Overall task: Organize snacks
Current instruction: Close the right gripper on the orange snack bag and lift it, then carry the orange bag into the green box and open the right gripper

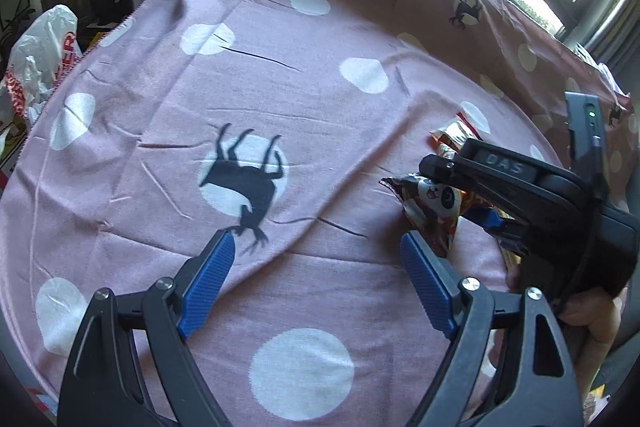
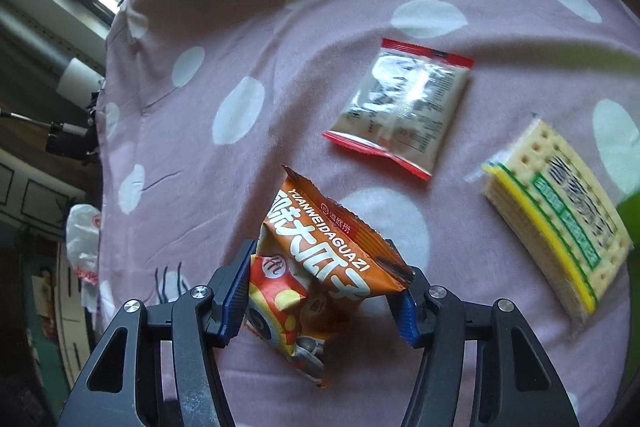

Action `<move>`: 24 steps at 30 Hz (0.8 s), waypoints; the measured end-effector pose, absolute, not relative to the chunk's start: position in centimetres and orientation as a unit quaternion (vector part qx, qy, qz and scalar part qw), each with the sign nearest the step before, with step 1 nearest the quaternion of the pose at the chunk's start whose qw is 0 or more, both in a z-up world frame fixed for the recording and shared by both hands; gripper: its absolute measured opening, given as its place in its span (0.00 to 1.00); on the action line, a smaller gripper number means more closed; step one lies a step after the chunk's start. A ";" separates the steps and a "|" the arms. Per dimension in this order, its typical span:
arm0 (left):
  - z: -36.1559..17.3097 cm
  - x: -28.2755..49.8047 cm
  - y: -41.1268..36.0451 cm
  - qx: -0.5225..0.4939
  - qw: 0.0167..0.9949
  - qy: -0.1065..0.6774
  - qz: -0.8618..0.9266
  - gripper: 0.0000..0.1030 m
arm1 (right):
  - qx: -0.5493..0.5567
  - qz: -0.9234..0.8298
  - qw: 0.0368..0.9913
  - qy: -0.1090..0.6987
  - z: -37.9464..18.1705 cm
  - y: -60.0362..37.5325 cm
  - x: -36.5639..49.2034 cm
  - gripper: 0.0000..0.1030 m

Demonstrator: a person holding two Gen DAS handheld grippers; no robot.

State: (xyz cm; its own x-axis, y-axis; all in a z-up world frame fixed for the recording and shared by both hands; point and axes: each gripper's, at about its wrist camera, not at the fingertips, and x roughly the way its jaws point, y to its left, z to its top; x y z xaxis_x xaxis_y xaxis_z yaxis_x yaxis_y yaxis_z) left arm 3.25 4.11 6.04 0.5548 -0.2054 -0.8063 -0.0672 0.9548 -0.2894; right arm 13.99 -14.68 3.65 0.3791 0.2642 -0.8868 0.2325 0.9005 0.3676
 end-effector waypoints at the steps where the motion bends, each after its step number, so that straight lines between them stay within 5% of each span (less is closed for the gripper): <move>1: 6.0 3.2 3.7 -0.144 0.868 0.473 -0.054 0.83 | 0.227 0.008 0.800 0.556 4.0 -15.4 13.5 0.60; 12: 6.8 0.9 -4.7 -0.094 0.847 0.466 -0.239 0.81 | 0.303 0.031 0.799 0.518 7.9 -22.5 5.7 0.60; 16: 7.9 -0.3 -6.4 -0.085 0.852 0.440 -0.271 0.69 | 0.308 0.027 0.809 0.500 8.9 -23.9 4.4 0.60; 24: 10.4 -0.6 -10.0 -0.114 0.839 0.412 -0.336 0.59 | 0.312 0.013 0.834 0.454 12.0 -27.2 2.4 0.60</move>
State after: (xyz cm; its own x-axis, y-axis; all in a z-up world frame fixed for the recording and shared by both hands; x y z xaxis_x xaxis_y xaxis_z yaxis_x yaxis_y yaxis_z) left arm -0.58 -10.00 10.39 0.4342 -0.6582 -0.6151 0.4707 0.7479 -0.4681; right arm 2.41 -27.15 12.02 0.5871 0.3053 -0.7497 0.2622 0.8045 0.5329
